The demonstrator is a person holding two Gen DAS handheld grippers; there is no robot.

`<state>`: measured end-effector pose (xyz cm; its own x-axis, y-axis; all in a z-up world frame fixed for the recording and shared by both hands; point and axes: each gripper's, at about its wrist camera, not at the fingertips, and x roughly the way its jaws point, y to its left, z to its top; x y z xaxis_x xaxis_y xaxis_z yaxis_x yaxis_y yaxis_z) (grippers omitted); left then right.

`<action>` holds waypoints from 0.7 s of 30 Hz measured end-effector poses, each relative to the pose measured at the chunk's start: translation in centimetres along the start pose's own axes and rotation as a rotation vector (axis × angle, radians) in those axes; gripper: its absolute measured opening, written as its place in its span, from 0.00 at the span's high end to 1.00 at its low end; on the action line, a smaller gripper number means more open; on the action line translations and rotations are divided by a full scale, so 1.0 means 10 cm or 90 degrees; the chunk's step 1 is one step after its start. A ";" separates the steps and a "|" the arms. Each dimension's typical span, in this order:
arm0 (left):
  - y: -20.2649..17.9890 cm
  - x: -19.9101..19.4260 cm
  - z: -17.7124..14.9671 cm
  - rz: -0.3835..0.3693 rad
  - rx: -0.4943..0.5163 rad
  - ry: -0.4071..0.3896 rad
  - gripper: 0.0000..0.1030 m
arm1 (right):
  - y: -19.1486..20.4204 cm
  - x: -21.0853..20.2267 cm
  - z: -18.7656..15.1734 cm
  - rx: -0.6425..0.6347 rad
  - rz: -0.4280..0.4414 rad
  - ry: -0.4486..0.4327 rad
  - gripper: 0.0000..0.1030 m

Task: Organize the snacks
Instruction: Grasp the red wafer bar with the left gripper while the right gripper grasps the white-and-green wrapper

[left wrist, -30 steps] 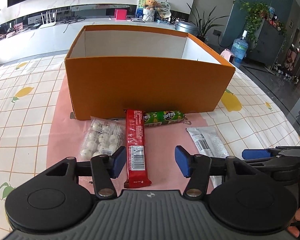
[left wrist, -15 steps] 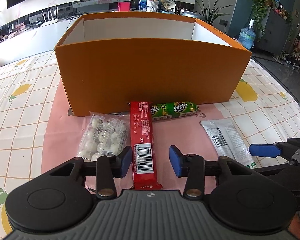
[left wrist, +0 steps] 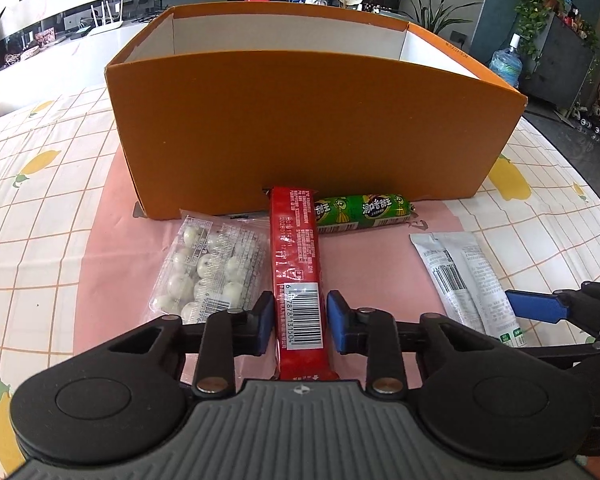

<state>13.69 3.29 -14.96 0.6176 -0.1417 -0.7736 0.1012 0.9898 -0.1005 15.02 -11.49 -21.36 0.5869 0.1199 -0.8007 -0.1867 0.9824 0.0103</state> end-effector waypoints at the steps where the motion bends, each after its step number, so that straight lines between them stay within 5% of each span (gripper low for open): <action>1: 0.01 0.00 0.00 -0.001 0.000 0.001 0.70 | 0.00 -0.01 0.00 -0.001 0.000 -0.002 0.42; 6: 0.01 -0.02 0.00 -0.002 -0.005 0.001 0.74 | 0.00 -0.02 0.00 -0.001 0.004 -0.007 0.50; 21: 0.00 -0.26 -0.01 -0.005 -0.013 -0.020 0.75 | -0.09 -0.12 -0.05 0.030 0.023 -0.024 0.54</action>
<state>12.01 3.64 -13.00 0.6407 -0.1500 -0.7530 0.0904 0.9886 -0.1201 14.14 -12.56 -20.71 0.6094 0.1594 -0.7767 -0.1711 0.9829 0.0675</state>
